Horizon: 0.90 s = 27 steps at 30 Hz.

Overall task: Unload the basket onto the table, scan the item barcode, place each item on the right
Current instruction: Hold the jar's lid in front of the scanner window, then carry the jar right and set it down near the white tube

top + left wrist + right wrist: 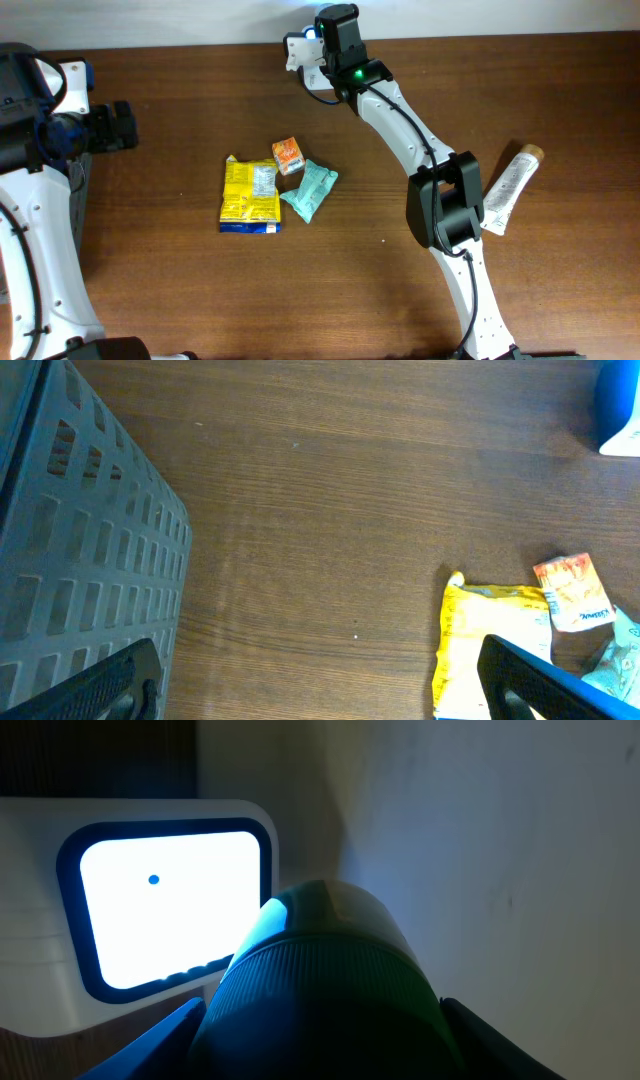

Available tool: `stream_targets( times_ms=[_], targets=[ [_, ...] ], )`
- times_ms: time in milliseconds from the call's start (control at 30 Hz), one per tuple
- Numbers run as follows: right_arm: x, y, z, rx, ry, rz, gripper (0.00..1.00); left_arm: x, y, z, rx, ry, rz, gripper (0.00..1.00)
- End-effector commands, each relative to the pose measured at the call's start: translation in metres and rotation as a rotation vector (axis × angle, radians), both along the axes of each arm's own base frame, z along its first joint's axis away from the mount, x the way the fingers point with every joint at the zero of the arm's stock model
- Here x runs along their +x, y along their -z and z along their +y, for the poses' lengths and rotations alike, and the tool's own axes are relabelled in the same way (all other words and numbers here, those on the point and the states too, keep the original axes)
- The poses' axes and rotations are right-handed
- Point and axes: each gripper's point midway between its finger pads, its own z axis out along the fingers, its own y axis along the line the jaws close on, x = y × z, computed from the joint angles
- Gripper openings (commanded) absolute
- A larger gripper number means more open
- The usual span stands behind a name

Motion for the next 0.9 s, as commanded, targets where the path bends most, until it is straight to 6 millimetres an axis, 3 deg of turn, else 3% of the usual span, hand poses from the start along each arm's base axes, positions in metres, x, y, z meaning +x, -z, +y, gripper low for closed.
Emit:
stream_targets(
  times_ms=[0, 200, 300, 467, 567, 633, 733, 867],
  targets=[
    [0.001, -0.013, -0.001, -0.016, -0.015, -0.025, 0.61, 0.001, 0.001, 0.001, 0.004, 0.012, 0.001, 0.99],
    [0.0, -0.019, -0.001, -0.012, -0.016, -0.033, 0.61, 0.001, 0.001, 0.001, 0.004, 0.012, 0.001, 0.99],
    [-0.003, -0.032, 0.002, 0.027, -0.027, -0.038, 0.59, 0.001, 0.001, 0.001, 0.004, 0.012, 0.0, 0.99],
    [-0.011, -0.072, 0.01, 0.199, -0.028, -0.052, 0.56, 0.001, 0.001, 0.001, 0.004, 0.012, 0.001, 0.99],
    [-0.023, -0.113, 0.01, 0.374, -0.001, -0.051, 0.57, 0.001, 0.001, 0.001, 0.004, 0.012, 0.0, 0.99],
    [-0.038, -0.142, 0.007, 0.485, 0.013, -0.022, 0.57, 0.001, 0.001, 0.001, 0.004, 0.012, 0.001, 0.99],
    [-0.08, -0.182, -0.002, 0.654, 0.068, 0.099, 0.57, 0.001, 0.001, 0.001, 0.004, 0.012, 0.001, 0.99],
    [-0.158, -0.196, -0.012, 0.666, 0.047, 0.346, 0.56, 0.001, 0.001, 0.001, 0.004, 0.012, 0.001, 0.99]
  ],
)
